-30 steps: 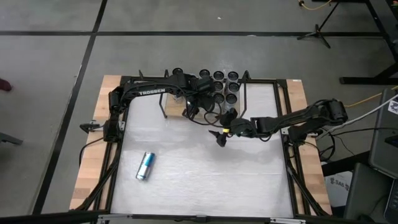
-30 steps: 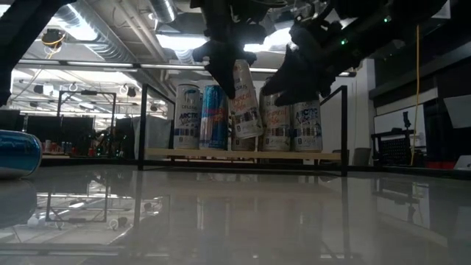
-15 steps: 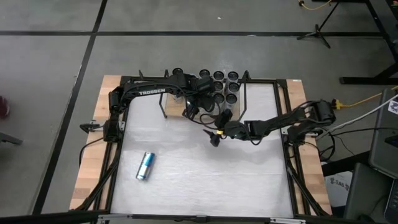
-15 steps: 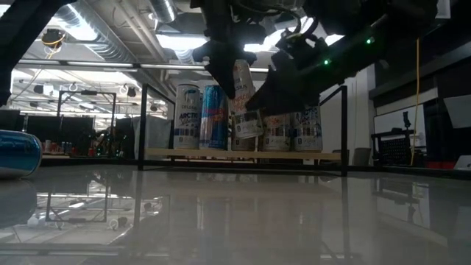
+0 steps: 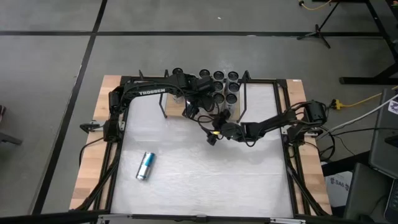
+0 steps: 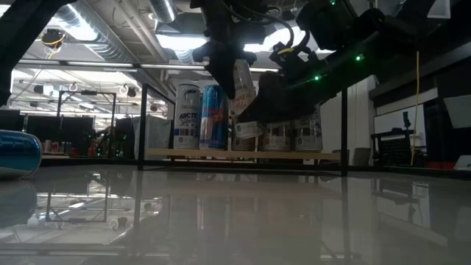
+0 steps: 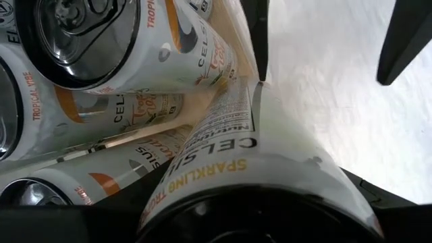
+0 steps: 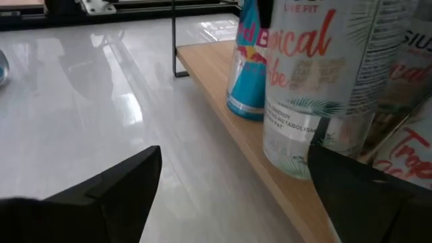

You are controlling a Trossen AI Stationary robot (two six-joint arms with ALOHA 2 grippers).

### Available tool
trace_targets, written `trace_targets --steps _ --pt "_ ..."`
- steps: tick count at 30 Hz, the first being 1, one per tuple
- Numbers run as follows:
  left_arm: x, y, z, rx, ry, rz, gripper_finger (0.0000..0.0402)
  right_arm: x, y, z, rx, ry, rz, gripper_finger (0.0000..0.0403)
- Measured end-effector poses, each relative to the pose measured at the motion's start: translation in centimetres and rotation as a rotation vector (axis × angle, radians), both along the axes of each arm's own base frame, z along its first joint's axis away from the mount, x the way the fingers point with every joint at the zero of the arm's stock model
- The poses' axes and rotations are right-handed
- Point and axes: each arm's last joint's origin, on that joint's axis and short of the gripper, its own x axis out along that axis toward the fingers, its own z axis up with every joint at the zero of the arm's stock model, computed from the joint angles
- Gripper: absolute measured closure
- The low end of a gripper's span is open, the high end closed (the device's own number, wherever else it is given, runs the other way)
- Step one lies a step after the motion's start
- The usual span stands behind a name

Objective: Place canned beverage on shelf
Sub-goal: Put the white soda can aligned with the other white soda can on the shelf

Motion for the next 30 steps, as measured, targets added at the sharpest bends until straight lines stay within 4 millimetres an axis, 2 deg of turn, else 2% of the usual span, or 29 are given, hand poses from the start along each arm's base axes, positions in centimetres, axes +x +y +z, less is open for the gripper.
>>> trace_targets --steps 10,30 --pt "0.0 0.1 0.0 0.001 -0.003 0.001 0.0157 0.2 -1.2 -0.3 0.009 -0.006 -0.024 0.0040" --pt "0.4 0.0 0.2 -0.004 -0.053 -0.008 0.0142 0.2 -1.2 -0.3 0.019 -0.007 -0.004 0.0040"
